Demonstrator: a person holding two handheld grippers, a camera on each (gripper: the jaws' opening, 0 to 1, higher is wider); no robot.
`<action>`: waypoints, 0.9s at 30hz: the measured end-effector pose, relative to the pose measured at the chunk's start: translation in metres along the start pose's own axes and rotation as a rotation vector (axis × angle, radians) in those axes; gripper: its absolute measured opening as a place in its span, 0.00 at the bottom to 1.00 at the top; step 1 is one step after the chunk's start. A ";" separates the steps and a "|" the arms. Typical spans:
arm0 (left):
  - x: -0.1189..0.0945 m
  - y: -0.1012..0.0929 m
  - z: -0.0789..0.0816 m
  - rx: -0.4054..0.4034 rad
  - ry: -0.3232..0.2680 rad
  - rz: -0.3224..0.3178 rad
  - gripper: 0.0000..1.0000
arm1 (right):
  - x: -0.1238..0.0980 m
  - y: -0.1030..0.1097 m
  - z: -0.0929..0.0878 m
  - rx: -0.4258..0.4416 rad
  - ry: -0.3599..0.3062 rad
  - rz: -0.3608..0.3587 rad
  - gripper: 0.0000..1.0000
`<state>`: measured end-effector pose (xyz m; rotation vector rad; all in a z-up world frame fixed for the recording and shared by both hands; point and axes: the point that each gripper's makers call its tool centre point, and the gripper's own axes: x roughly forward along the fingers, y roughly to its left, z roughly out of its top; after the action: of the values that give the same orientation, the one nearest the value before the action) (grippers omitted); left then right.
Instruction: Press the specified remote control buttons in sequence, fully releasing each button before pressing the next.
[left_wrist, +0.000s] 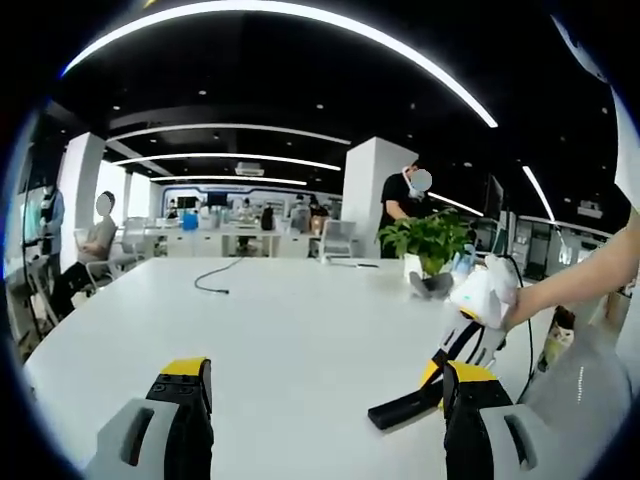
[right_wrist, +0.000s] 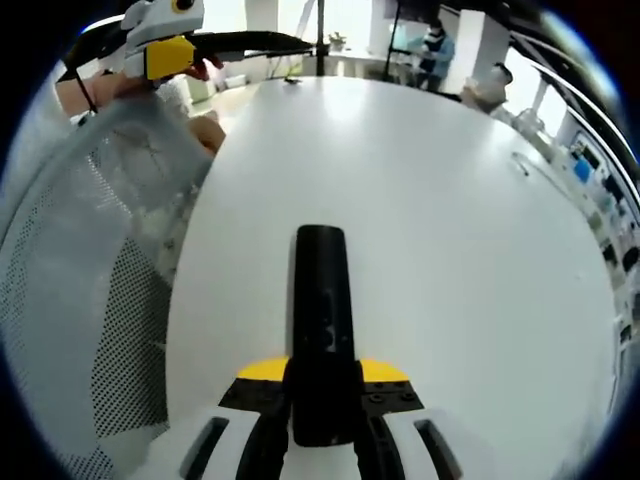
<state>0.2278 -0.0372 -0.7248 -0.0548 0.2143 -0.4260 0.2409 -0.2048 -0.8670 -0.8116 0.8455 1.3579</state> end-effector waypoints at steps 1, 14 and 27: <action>0.000 0.000 0.000 -0.003 0.001 0.000 1.00 | 0.000 -0.001 0.000 -0.002 0.001 0.000 0.21; 0.001 -0.002 -0.001 0.003 0.008 -0.008 0.99 | 0.001 -0.012 0.001 -0.005 0.016 0.002 0.21; 0.001 -0.002 -0.002 0.004 0.010 -0.008 0.99 | 0.001 -0.021 0.001 -0.007 0.025 0.005 0.21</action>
<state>0.2273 -0.0389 -0.7266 -0.0499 0.2237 -0.4349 0.2624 -0.2045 -0.8671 -0.8338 0.8638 1.3580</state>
